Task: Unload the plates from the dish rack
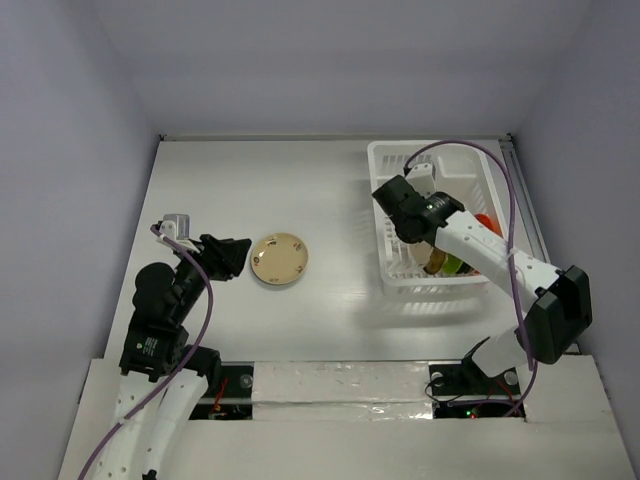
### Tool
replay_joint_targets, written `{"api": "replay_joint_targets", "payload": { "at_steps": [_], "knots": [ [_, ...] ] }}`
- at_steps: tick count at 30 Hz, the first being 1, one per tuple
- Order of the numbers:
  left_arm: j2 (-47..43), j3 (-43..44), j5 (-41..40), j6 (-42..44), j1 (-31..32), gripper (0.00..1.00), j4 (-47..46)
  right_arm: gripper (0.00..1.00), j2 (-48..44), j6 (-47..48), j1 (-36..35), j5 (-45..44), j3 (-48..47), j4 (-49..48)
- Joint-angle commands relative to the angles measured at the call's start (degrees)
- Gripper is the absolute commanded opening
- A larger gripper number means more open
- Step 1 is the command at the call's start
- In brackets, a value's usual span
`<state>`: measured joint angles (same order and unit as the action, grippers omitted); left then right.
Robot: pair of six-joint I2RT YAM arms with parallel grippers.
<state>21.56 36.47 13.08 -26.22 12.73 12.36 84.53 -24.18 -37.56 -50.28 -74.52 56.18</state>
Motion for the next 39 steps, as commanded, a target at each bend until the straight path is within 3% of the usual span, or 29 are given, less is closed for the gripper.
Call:
{"api": "replay_joint_targets", "payload": {
  "at_steps": [1,7,12,15,18,20,21,25,28,34,39],
  "knots": [
    [-0.47,1.06,0.45,0.2,-0.25,0.45,-2.78,0.0,1.42,0.81,-1.81,-7.28,-5.36,1.82],
    [-0.56,1.06,0.54,0.2,-0.25,0.44,-2.87,0.0,2.57,0.9,-2.87,-9.47,-8.79,4.1],
    [-0.29,1.06,0.45,0.29,-0.25,0.45,-2.95,0.0,-0.5,-3.23,-5.59,-12.82,-17.03,9.81],
    [-0.38,1.06,0.45,0.29,-0.25,0.45,-2.96,0.0,-3.48,-3.07,-8.49,-11.69,-18.99,5.81],
    [-0.29,1.06,0.37,0.11,-0.25,0.45,-2.96,0.0,-6.03,0.53,-11.04,-4.06,-16.54,-6.28],
    [-0.29,1.06,0.37,0.11,-0.25,0.45,-2.87,0.0,-6.83,1.94,-11.91,6.11,-12.94,-16.04],
    [-0.21,1.06,0.37,0.11,-0.25,0.44,-2.78,0.0,-6.84,1.95,-12.44,6.16,-11.71,-19.24],
    [-0.12,1.06,0.28,0.2,-0.25,0.44,-2.78,0.0,-3.43,0.46,-12.45,24.82,-7.57,-31.91],
    [-0.2,1.06,0.28,0.2,-0.25,0.44,-2.78,0.0,0.27,-3.14,-12.97,33.46,-6.78,-38.5],
    [-0.2,1.06,0.19,0.11,-0.25,0.44,-2.69,0.0,11.78,-9.91,-12.98,45.25,-7.74,-47.74],
    [-0.12,1.06,0.28,0.2,-0.25,0.44,-2.69,0.0,18.73,-13.69,-13.5,46.07,-8.01,-50.55]
  ]
}}
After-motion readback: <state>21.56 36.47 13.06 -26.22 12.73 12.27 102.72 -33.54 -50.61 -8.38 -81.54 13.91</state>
